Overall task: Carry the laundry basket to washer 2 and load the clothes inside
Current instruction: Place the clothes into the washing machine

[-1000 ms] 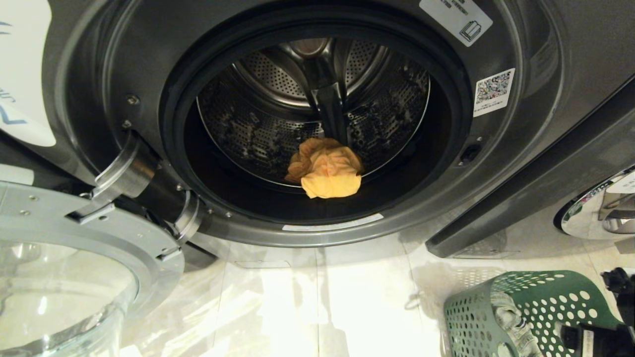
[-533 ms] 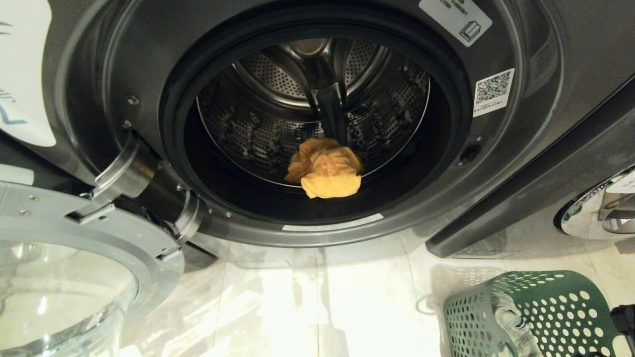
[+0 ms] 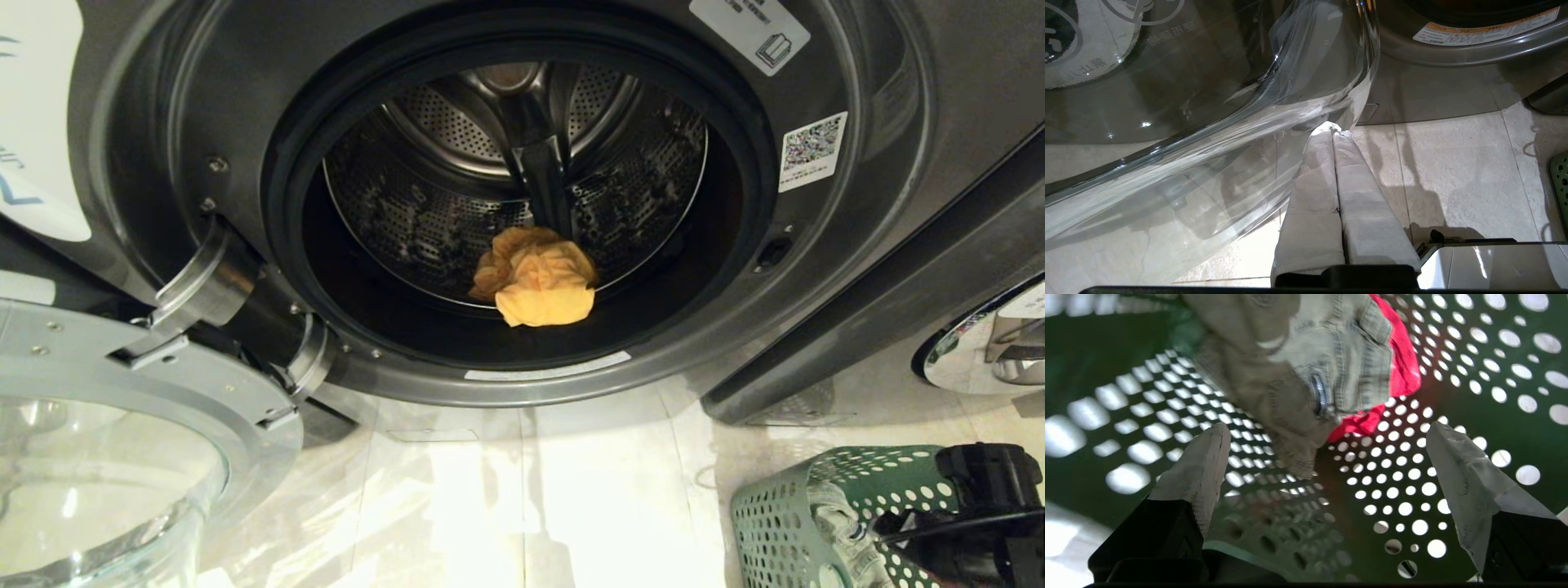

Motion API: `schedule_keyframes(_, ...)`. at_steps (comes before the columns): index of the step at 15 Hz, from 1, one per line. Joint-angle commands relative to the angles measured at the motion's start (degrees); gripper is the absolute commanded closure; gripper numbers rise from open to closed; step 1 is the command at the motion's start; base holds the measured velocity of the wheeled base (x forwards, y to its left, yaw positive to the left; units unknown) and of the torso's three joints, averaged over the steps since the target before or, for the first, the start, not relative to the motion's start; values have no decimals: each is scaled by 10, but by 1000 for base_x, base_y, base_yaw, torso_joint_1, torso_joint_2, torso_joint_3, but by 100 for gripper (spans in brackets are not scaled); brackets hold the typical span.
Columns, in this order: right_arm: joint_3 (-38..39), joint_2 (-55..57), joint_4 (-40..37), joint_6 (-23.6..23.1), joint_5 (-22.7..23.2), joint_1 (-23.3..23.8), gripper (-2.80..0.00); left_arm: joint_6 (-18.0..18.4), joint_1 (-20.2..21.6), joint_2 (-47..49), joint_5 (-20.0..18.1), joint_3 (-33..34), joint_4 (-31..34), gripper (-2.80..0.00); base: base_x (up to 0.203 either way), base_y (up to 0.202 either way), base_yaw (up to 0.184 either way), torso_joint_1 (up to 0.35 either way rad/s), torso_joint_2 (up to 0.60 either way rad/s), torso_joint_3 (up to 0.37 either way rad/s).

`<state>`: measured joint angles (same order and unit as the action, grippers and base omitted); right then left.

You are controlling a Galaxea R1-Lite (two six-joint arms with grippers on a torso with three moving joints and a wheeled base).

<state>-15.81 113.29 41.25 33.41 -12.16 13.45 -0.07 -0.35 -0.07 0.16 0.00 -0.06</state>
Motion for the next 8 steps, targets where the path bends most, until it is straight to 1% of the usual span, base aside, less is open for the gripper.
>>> schedule_keyframes(1, -10, 61, 4, -1, 9, 28, -280, 0, 0, 0, 0, 0, 0, 0, 0, 0, 0, 0, 0, 0)
schedule_keyframes(4, -23, 118, 8, 0, 37, 41, -280, 0, 0, 0, 0, 0, 0, 0, 0, 0, 0, 0, 0, 0)
schedule_keyframes(6, -50, 167, 18, -2, 68, 58, -280, 0, 0, 0, 0, 0, 0, 0, 0, 0, 0, 0, 0, 0)
schedule_keyframes(8, -88, 220, 26, -9, 84, 76, -280, 0, 0, 0, 0, 0, 0, 0, 0, 0, 0, 0, 0, 0)
